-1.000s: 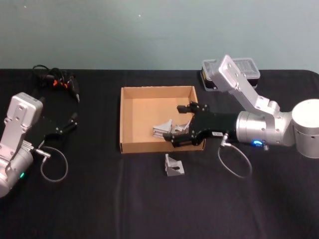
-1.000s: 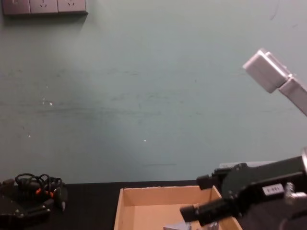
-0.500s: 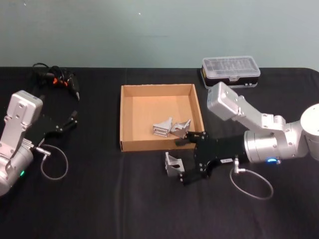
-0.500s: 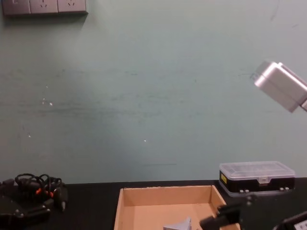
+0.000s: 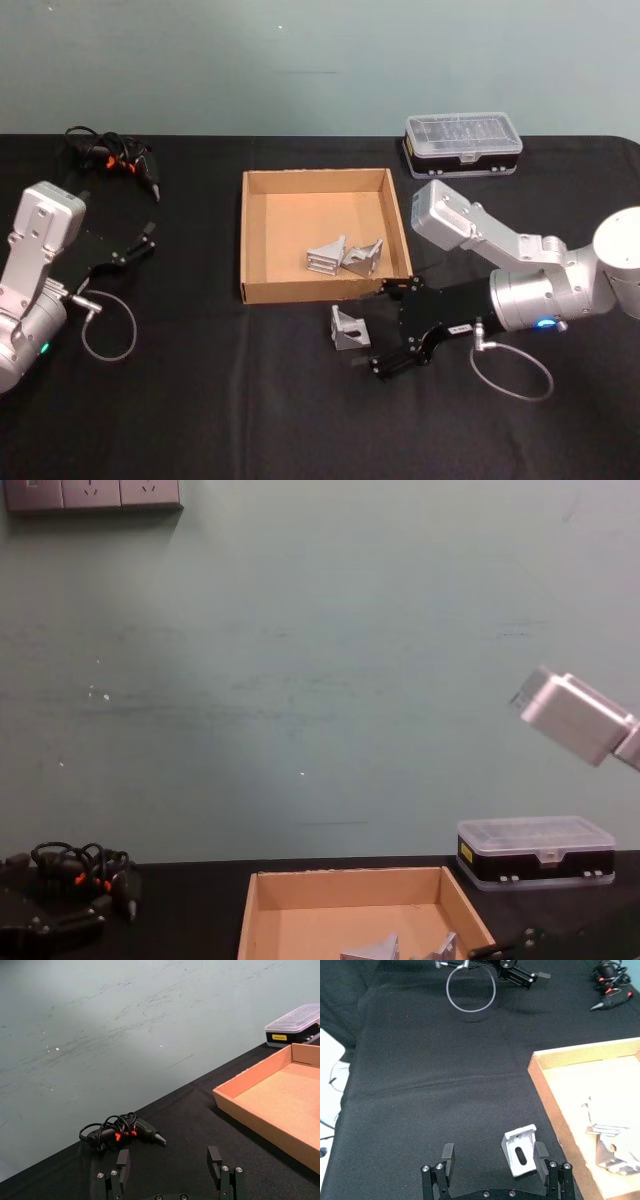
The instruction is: Use one hand to pick up the angle iron from the table and place it into the box.
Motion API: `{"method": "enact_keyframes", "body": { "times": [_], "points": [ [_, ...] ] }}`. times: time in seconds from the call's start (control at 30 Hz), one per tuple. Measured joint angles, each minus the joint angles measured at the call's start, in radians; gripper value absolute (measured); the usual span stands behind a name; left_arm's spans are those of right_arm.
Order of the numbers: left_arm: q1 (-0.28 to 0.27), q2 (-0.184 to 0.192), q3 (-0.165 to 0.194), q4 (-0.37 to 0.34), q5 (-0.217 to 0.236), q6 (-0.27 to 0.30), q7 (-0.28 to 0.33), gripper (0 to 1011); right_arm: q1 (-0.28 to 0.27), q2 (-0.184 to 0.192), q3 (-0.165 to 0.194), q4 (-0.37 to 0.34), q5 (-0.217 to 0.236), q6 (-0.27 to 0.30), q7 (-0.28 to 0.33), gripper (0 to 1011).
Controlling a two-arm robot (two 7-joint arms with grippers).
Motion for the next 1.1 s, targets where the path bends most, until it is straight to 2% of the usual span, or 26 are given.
{"method": "enact_keyframes", "body": {
  "times": [0.5,1.1],
  "points": [
    [0.0,0.0,0.0,0.0,0.0,0.0,0.0,1011,0.08,-0.075,-0.066,0.144,-0.01,-0.025,0.054,1003],
    [0.0,0.0,0.0,0.0,0.0,0.0,0.0,1011,0.115,-0.116,-0.091,0.224,-0.012,-0.05,0.063,1003]
  ]
}}
